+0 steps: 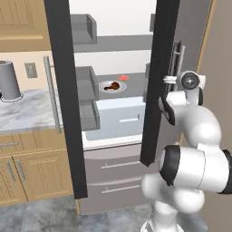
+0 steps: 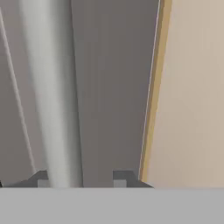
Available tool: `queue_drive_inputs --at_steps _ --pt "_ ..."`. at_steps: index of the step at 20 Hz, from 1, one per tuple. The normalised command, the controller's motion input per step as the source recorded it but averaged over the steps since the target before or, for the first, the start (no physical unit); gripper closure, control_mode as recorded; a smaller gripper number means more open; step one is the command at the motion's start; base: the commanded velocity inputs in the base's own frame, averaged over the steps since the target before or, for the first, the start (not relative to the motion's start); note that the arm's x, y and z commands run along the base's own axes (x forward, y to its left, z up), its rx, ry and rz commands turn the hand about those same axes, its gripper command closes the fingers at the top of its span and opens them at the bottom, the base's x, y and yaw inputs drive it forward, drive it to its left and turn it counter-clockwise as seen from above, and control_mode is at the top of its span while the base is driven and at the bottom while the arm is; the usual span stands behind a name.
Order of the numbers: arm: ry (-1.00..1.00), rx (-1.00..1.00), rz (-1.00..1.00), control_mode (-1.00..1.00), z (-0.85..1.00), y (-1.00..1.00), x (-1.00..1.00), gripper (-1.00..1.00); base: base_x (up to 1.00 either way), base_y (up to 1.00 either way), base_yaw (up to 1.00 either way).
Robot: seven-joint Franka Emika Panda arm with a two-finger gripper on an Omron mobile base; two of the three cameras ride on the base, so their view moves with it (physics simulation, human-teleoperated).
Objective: Retrieve the chicken drumstick from the fridge and place it on the saucepan with marinade on the stove.
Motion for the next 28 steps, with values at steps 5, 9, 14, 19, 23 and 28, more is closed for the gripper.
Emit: queue_drive_inputs --at_steps 5,9,14,19,23,28 --pt "0.03 0.05 -0.22 -1.00 -0.02 -0.87 -0.37 1.00 0.00 0.00 0.00" --pt "0.07 -0.01 0.00 -1.00 0.11 0.00 -0.16 -1.00 0.00 0.00 0.00" --pt "0.15 0.10 0.00 -1.00 0.95 0.00 -0.98 -1.00 0.00 0.00 0.00" --pt "0.24 0.09 -0.01 -1.00 1.00 0.00 -1.00 -1.00 0.00 0.00 0.00" --pt "0.29 0.05 0.00 -1.00 1.00 0.12 -1.00 -1.00 0.00 0.00 0.00" --pt "0.24 0.02 0.00 -1.00 1.00 0.14 -1.00 -1.00 0.00 0.00 0.00"
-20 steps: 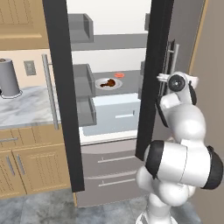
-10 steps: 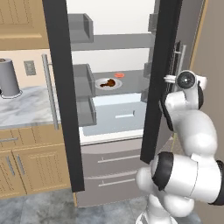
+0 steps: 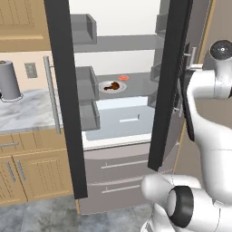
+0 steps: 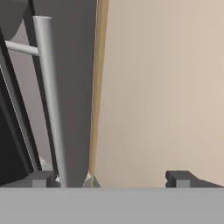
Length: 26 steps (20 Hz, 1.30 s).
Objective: Retrieve the chicken drumstick from the fridge and place it on the saucepan with marinade on the stove.
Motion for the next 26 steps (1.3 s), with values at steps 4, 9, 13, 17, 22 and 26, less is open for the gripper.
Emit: queue_drive_inputs --at_steps 4,9,13,17,22,26 --pt "0.08 -0.02 0.00 -1.00 0.59 0.38 -1.00 -1.00 0.00 0.00 0.00" --pt "0.00 -0.17 0.10 -1.00 -0.01 1.00 -0.77 -1.00 0.00 0.00 0.00" --pt "-0.05 -0.22 0.12 -1.00 -0.15 1.00 -0.35 -1.00 0.00 0.00 0.00" --pt "-0.15 -0.08 0.07 -1.00 -0.01 0.98 -0.04 -1.00 0.00 0.00 0.00" --pt "-0.06 -0.01 0.00 -1.00 0.00 0.50 0.06 -1.00 0.00 0.00 0.00" --pt "-0.01 0.00 0.00 -1.00 0.00 0.17 0.09 -1.00 0.00 0.00 0.00"
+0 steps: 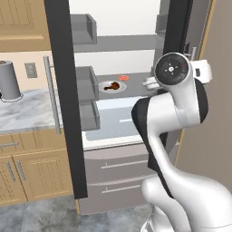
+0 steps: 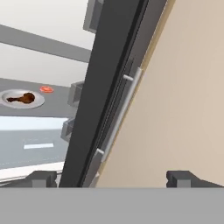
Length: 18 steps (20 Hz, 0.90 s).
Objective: Retrieve the chicken drumstick from the fridge and place it on the saucepan with marinade on the stove.
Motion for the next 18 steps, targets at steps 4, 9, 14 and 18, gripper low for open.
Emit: queue_drive_inputs --at_steps 4,9,14,18 --pt "-0.06 0.10 0.00 -1.00 -0.02 0.00 0.01 -1.00 0.00 0.00 0.00" --pt "0.00 0.04 0.00 -1.00 0.00 0.00 0.06 -1.00 0.00 0.00 0.00" --pt "0.00 0.00 0.00 -1.00 0.00 0.00 0.39 -1.00 0.00 0.00 0.00" --pt "0.00 0.00 0.00 -1.00 -0.01 0.00 0.51 -1.00 0.00 0.00 0.00"
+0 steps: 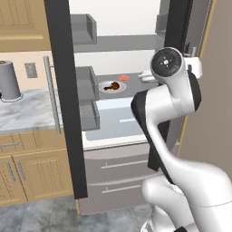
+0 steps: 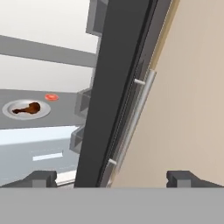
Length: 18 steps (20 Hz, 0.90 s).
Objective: Retrieve the chicken drumstick from the fridge and place it on the saucepan with marinade on the stove.
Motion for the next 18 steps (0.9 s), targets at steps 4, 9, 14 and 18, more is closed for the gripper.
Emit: queue_drive_inputs --at_steps 4,9,14,18 --pt "0.00 0.00 0.00 -1.00 -0.07 0.00 0.54 -1.00 0.00 0.00 0.00" --pt "0.00 0.00 0.00 -1.00 -0.10 0.00 0.50 -1.00 0.00 0.00 0.00" --pt "0.00 0.00 0.00 -1.00 -0.11 0.00 0.43 -1.00 0.00 0.00 0.00" --pt "0.00 0.00 0.02 -1.00 -0.11 -0.05 0.42 -1.00 0.00 0.00 0.00"
